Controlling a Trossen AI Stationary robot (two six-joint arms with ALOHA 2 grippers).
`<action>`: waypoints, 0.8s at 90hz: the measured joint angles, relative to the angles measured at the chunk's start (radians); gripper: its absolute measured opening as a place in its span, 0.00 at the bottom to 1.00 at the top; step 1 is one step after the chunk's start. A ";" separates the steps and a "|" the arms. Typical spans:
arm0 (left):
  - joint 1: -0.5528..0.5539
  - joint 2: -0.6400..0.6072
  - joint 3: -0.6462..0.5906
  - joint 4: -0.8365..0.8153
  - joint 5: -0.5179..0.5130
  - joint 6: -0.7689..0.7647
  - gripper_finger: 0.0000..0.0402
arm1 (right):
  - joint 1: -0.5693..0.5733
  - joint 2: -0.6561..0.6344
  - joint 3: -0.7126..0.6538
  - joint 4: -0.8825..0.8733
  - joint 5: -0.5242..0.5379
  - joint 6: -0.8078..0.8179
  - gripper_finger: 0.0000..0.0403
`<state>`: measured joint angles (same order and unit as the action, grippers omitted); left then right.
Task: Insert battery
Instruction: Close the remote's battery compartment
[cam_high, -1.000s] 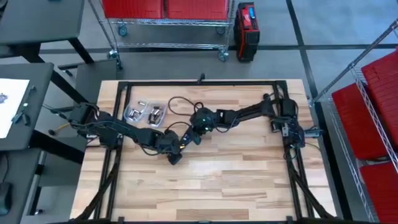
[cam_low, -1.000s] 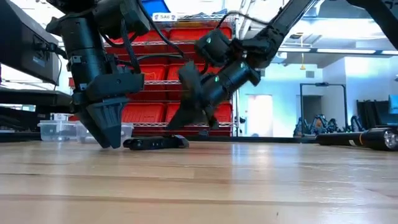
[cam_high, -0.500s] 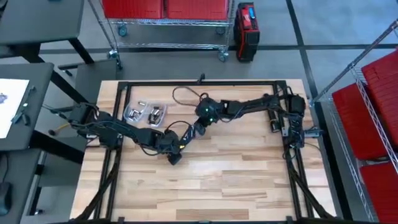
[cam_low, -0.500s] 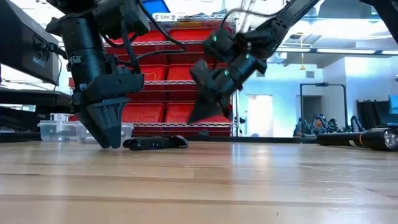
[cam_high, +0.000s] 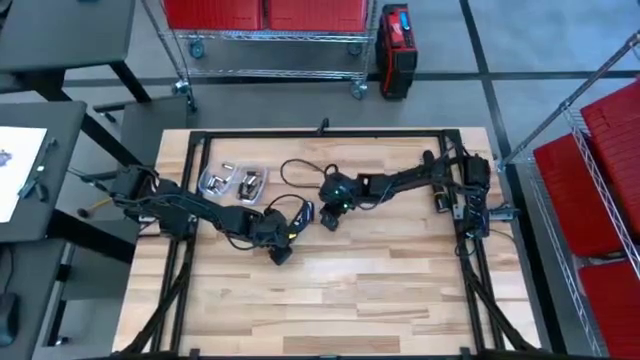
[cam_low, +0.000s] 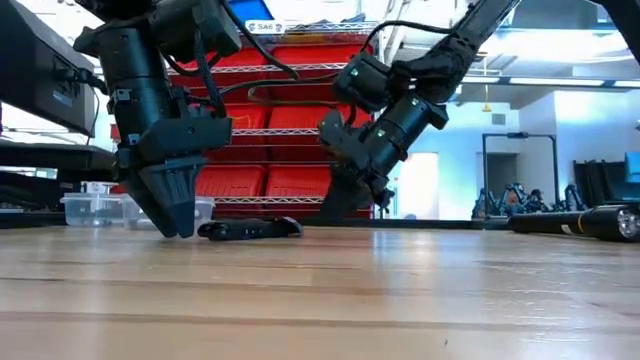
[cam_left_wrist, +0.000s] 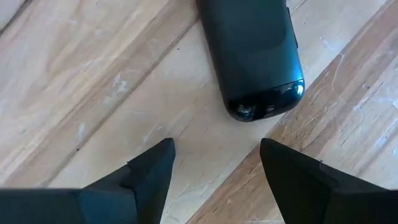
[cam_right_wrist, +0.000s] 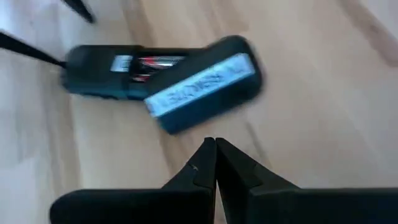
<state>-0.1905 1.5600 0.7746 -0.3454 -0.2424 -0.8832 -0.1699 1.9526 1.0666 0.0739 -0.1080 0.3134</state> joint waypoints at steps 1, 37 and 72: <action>0.000 0.000 0.000 0.000 0.000 0.000 0.55 | 0.002 0.000 -0.004 0.009 0.000 0.000 0.00; 0.000 0.000 -0.001 0.002 0.001 -0.001 0.55 | 0.049 0.097 -0.007 0.160 0.006 -0.049 0.00; 0.000 0.000 0.000 0.000 0.001 0.000 0.55 | 0.051 0.107 0.059 0.139 -0.001 -0.110 0.00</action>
<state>-0.1905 1.5600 0.7742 -0.3451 -0.2413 -0.8833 -0.1189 2.0594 1.1255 0.2131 -0.1085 0.2031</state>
